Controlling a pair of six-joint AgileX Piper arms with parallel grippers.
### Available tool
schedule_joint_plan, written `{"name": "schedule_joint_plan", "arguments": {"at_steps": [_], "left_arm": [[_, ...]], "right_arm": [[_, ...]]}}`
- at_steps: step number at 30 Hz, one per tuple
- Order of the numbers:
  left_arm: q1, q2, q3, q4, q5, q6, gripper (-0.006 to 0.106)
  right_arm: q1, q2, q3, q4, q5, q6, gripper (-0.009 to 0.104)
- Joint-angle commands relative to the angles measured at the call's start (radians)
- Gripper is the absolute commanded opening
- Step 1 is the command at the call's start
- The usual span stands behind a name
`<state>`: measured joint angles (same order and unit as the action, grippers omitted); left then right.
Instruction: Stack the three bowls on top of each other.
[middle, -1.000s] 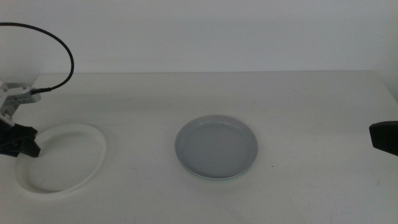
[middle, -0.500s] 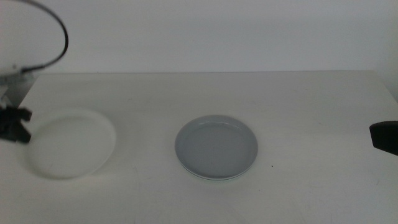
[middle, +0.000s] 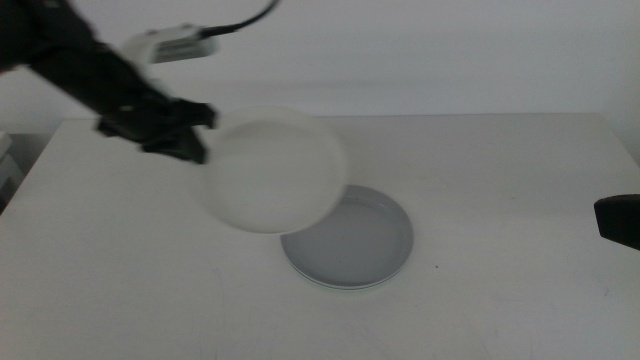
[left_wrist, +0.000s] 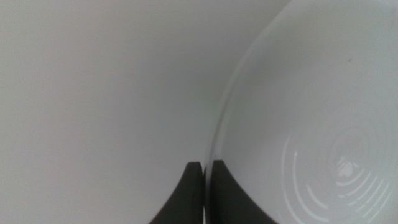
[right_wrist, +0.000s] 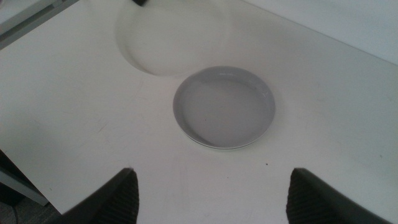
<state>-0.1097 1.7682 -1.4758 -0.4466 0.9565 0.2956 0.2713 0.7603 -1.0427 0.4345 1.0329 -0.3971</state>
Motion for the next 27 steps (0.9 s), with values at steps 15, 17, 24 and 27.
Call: {"name": "schedule_joint_plan", "arguments": {"at_steps": [15, 17, 24, 27], "left_arm": [[-0.201, 0.143, -0.059, -0.111, -0.166, -0.099, 0.0], [-0.201, 0.159, -0.059, -0.116, -0.175, -0.095, 0.0], [-0.201, 0.182, -0.059, -0.114, -0.171, -0.075, 0.03], [-0.201, 0.182, -0.059, -0.116, -0.167, -0.057, 0.06]], "right_arm": [[-0.007, -0.001, -0.023, 0.02, -0.056, -0.01, 0.06], [-0.007, -0.001, -0.023, 0.02, -0.056, -0.01, 0.06], [-0.007, -0.001, -0.023, 0.02, -0.056, -0.01, 0.06], [-0.007, -0.001, -0.023, 0.02, -0.056, -0.01, 0.06]]}}
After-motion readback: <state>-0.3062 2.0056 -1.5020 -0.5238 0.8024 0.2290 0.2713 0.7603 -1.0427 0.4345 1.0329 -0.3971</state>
